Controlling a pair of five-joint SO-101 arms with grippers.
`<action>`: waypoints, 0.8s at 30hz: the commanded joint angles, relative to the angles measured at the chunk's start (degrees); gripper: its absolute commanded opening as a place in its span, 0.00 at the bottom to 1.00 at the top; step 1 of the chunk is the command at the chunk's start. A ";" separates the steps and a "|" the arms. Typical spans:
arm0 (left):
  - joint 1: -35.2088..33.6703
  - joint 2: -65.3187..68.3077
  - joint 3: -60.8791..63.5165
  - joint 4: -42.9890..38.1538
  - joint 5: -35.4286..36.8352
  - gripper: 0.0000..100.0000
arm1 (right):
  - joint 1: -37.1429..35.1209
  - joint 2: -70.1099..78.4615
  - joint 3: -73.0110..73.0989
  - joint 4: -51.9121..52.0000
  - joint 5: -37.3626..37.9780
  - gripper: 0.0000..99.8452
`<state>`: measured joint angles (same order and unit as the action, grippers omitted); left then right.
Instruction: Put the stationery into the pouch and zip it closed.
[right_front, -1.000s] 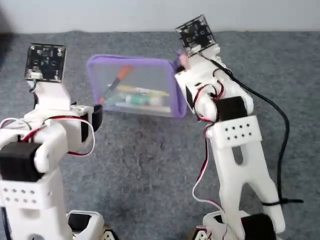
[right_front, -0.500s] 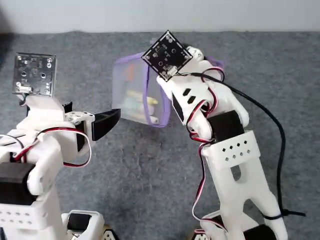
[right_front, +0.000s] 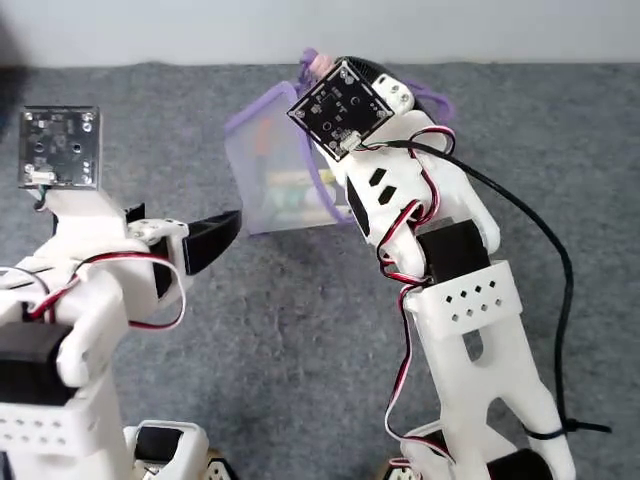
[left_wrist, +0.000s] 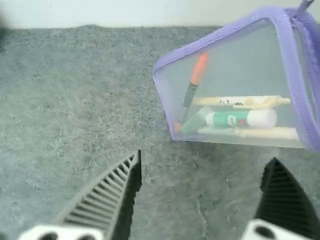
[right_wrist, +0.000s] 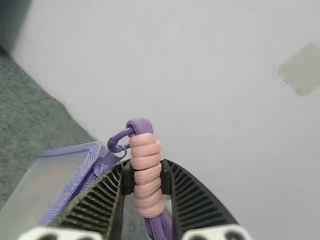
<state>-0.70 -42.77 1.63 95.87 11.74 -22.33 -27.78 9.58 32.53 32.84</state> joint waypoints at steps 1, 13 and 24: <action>0.18 1.67 2.15 -4.31 3.16 0.37 | -1.45 -4.18 -2.81 -1.98 0.35 0.01; 15.03 8.18 12.35 -16.97 12.22 0.25 | -9.19 -4.70 -2.55 -1.36 -2.37 0.01; 14.95 9.85 12.09 -14.86 12.75 0.18 | -11.03 -9.27 -2.55 19.21 -18.29 0.01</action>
<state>16.09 -32.75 15.16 78.81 24.31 -32.79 -33.23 9.67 47.12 18.07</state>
